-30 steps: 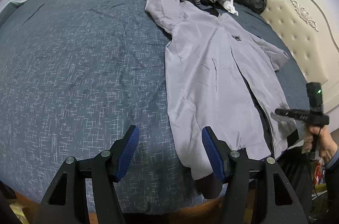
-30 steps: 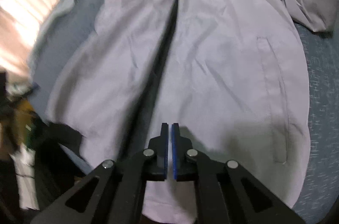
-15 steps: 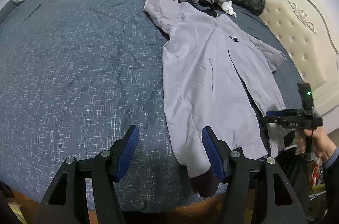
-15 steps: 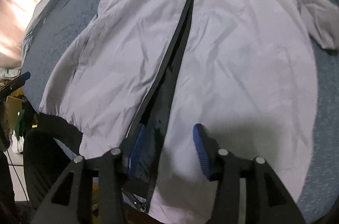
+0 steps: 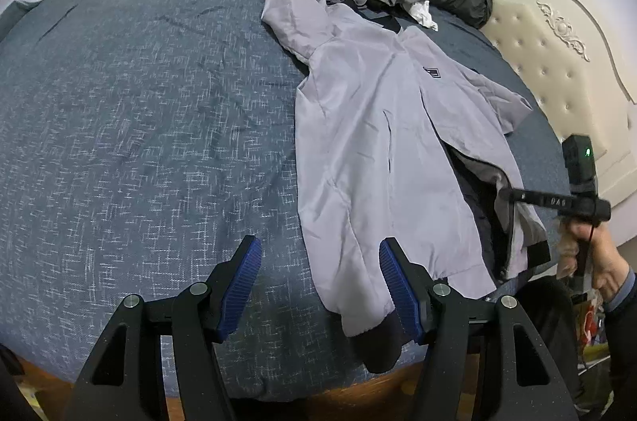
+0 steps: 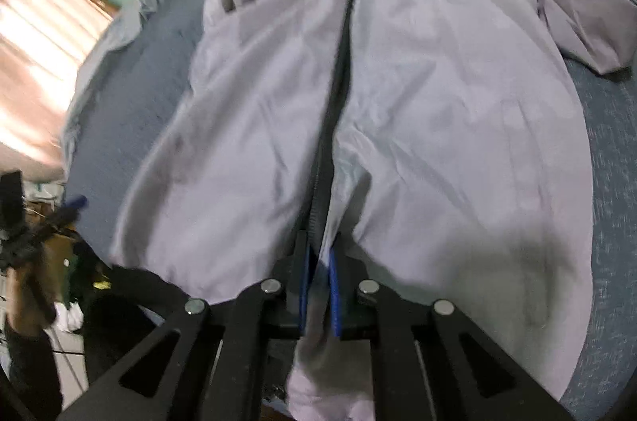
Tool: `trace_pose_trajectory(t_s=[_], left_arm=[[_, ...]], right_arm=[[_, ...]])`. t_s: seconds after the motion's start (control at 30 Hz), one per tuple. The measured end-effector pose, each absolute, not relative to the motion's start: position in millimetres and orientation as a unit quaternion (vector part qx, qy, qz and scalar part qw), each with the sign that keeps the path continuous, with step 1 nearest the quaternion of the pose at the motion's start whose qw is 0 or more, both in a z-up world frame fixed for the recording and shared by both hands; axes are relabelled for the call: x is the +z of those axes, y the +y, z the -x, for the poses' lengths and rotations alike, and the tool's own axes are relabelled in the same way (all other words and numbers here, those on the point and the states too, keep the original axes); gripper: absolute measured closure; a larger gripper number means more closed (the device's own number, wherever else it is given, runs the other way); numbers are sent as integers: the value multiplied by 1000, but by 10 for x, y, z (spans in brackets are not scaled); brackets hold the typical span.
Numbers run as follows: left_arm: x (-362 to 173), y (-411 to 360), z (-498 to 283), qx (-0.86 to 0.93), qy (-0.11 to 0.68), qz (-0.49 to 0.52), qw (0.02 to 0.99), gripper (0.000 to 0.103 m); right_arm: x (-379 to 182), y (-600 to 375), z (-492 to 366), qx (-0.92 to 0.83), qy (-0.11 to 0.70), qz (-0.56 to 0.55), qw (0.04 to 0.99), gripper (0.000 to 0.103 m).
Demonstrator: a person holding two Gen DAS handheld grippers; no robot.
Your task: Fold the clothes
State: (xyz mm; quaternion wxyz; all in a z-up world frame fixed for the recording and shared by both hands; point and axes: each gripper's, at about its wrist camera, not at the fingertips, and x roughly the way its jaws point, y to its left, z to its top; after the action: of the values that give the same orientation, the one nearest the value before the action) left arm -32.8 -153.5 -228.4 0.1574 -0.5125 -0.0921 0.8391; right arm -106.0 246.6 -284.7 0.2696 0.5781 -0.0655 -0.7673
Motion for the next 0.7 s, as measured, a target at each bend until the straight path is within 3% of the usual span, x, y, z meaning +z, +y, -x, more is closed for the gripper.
trace_pose_trajectory(t_s=[0.37,0.53,0.7], left_arm=[[-2261,-1507,308,837,-89,513,165,37],[-2320,-1566,348,834,-93,520,160,37],[-2408,-1506,398,827,-98,529,165,37]], right_arm=[[-3328,2146,1097,-730,2,-640,239,94],[-3224,2205,1029,-719,-18,-648,249,74],[-2862,2267,992,-746,-72,-598,284,69]])
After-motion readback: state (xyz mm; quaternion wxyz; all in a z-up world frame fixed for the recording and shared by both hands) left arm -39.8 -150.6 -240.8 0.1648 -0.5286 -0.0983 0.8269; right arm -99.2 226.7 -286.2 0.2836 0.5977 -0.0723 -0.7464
